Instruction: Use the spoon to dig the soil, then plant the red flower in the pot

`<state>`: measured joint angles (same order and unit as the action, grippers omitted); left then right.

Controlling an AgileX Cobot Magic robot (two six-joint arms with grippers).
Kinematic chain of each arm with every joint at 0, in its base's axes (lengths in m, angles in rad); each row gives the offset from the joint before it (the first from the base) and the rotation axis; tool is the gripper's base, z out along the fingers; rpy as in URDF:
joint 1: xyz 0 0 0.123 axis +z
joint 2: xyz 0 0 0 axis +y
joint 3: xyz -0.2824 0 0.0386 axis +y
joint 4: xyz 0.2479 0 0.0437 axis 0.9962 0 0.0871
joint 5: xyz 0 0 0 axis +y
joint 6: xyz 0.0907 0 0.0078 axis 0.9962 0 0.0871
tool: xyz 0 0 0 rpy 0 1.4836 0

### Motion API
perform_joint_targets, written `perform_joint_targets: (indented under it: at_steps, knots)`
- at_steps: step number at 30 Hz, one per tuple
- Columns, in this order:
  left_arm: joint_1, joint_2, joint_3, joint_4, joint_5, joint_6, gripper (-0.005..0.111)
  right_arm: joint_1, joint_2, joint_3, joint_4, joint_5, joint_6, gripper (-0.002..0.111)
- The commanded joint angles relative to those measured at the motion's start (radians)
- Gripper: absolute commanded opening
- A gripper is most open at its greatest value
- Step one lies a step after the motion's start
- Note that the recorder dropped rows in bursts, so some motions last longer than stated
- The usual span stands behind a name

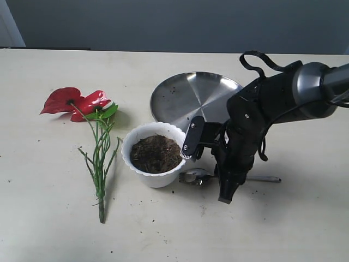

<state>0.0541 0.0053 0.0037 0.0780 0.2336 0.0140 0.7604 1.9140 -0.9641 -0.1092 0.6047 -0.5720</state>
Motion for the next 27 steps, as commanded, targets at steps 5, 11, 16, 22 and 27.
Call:
perform_joint_targets:
  at_steps: [5,11,16,22,27]
  knots:
    - [-0.007,-0.005,-0.004,-0.008,-0.001,-0.004,0.0,-0.003,0.074,0.014,0.006,0.047,0.001,0.0]
    - [-0.007,-0.005,-0.004,-0.008,-0.001,-0.004,0.0,-0.002,-0.025,0.014,-0.032,0.172,0.053,0.0]
    - [-0.007,-0.005,-0.004,-0.008,-0.001,-0.004,0.0,-0.002,-0.149,0.014,-0.07,0.262,0.092,0.0]
    - [-0.007,-0.005,-0.004,-0.008,-0.001,-0.004,0.0,-0.002,-0.238,0.012,-0.207,0.337,0.16,0.0]
    - [-0.007,-0.005,-0.004,-0.008,-0.001,-0.004,0.0,0.014,-0.3,0.012,-0.351,0.368,0.229,0.0]
